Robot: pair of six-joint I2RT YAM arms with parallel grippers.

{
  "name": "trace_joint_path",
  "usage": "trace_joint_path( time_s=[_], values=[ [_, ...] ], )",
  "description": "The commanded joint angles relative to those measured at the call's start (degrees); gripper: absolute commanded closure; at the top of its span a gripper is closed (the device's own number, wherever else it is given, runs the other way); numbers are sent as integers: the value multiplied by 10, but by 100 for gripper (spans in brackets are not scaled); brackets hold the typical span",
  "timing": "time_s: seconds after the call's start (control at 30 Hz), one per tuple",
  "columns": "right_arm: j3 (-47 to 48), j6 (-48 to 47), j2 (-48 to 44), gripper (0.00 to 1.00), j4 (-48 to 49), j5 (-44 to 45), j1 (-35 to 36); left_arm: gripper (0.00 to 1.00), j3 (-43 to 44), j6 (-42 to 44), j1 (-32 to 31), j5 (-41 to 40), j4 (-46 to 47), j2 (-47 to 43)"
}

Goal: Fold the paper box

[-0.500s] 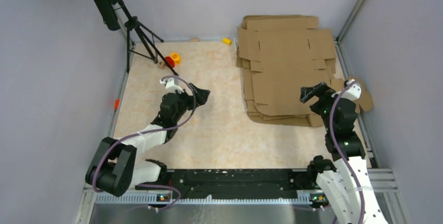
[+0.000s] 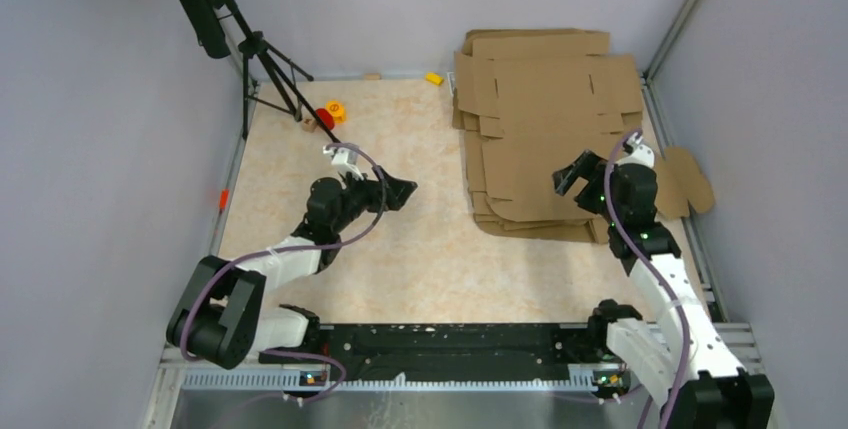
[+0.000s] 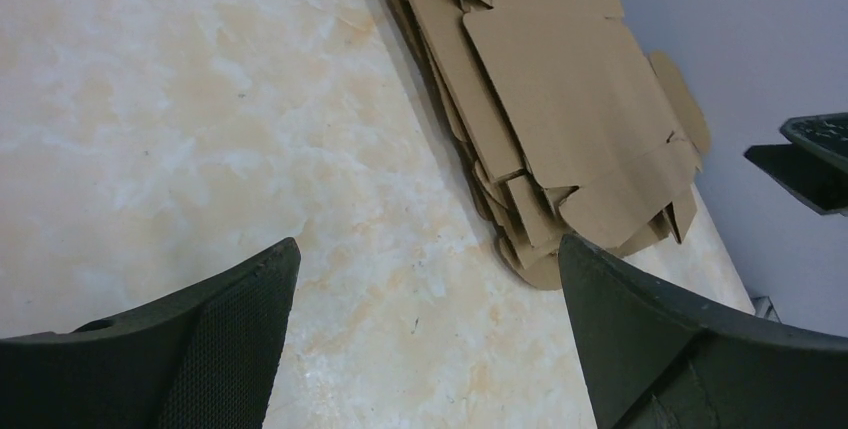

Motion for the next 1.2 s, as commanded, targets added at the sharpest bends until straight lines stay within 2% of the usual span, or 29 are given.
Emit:
trace_joint_path(
  time_s=[0.0, 0.1, 0.27, 0.33, 0.47, 0.6, 0.77, 0.9, 0.97, 1.07, 1.17],
  values=[
    [23, 0, 70, 1, 104, -98, 5, 1, 2, 24, -2, 32, 39, -13],
    [54, -7, 154, 1, 120, -112, 41, 1, 5, 21, -2, 47, 46, -9],
    [164, -106, 285, 1, 64, 52, 192, 1, 0, 24, -2, 74, 69, -8],
    [204, -126, 333, 1, 46, 103, 228, 1, 1, 25, -2, 74, 68, -7],
    [276, -161, 424, 6, 13, 166, 255, 1, 4, 26, -2, 76, 66, -1],
    [334, -176, 497, 8, -16, 167, 265, 1, 9, 26, -2, 77, 62, 4],
    [348, -176, 550, 8, -16, 172, 273, 1, 15, 23, -2, 82, 60, 14],
    [360, -190, 585, 13, -29, 220, 277, 1, 16, 23, -2, 80, 57, 15],
    [370, -194, 602, 18, -40, 234, 277, 1, 17, 23, -2, 81, 57, 17],
    [373, -187, 605, 36, -48, 250, 278, 1, 19, 23, -2, 82, 55, 21],
    [346, -182, 566, 52, -24, 249, 277, 1, 21, 22, -2, 82, 55, 23]
  ],
)
